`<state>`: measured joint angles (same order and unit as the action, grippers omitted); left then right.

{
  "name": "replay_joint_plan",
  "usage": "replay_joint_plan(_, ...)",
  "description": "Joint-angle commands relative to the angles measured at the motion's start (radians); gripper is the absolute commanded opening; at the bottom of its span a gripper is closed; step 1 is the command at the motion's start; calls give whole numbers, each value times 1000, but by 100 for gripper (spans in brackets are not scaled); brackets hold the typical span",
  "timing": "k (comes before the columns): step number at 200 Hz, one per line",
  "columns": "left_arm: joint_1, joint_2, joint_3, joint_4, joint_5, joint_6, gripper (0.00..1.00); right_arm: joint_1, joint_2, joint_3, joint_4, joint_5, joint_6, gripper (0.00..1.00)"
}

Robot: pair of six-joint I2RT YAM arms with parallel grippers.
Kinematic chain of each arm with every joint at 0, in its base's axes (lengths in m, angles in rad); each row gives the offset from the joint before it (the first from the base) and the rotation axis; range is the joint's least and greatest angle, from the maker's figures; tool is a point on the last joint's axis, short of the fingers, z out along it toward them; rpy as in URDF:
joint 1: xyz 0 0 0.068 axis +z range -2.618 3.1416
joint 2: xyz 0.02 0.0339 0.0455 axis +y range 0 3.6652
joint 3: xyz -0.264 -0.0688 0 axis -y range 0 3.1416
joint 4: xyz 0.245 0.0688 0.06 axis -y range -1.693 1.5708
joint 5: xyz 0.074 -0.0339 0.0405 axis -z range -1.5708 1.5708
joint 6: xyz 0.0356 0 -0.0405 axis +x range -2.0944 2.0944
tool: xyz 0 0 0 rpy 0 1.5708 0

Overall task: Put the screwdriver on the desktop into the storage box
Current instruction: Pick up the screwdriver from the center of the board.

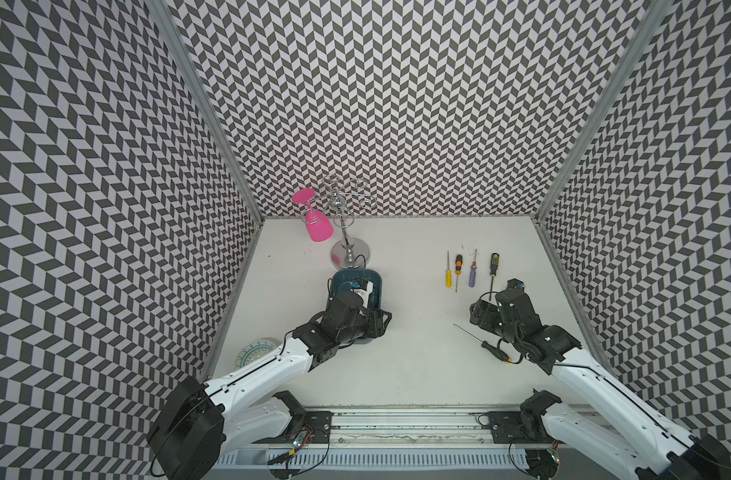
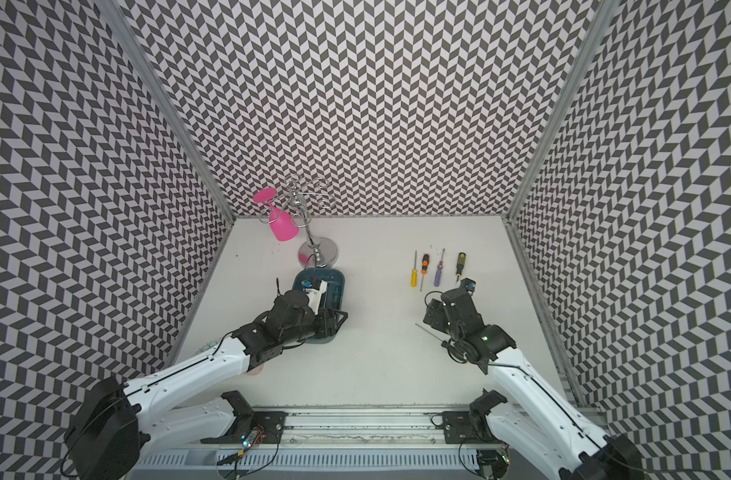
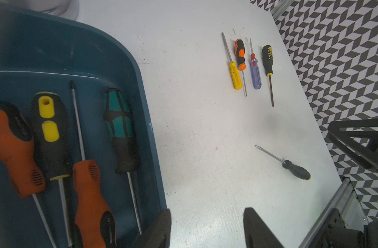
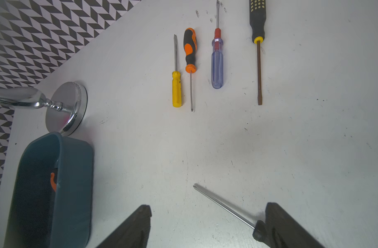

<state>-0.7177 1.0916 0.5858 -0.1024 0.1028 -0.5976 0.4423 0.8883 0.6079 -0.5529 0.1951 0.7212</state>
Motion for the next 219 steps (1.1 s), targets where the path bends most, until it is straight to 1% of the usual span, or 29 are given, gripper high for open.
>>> replay_joint_plan(1, -5, -31, -21, 43, 20, -4, 57, -13, 27, -11, -18, 3, 34, 87)
replay_joint_plan(14, -5, -36, -38, 54, 23, -6, 57, -15, 52, -22, -9, -25, 39, 87)
replay_joint_plan(56, -4, -28, -65, 64, 32, -12, 57, -14, 151, -74, 63, -91, 29, 80)
replay_joint_plan(90, -5, -43, -87, 76, 28, -17, 57, -14, 249, -69, 92, -147, -21, 77)
replay_joint_plan(144, -4, -44, -101, 85, 26, -22, 56, -14, 322, -62, 128, -161, -61, 74)
replay_joint_plan(168, -5, -44, -106, 86, 25, -25, 57, -12, 368, -60, 145, -177, -77, 69)
replay_joint_plan(175, -4, -45, -107, 87, 26, -27, 57, -12, 379, -61, 156, -185, -83, 64)
replay_joint_plan(186, -5, -46, -110, 87, 24, -28, 57, -12, 395, -61, 166, -193, -86, 63)
replay_joint_plan(199, -5, -44, -110, 87, 27, -30, 56, -9, 414, -58, 177, -206, -89, 59)
replay_joint_plan(219, -5, -44, -110, 87, 29, -30, 56, 1, 434, -43, 177, -209, -92, 59)
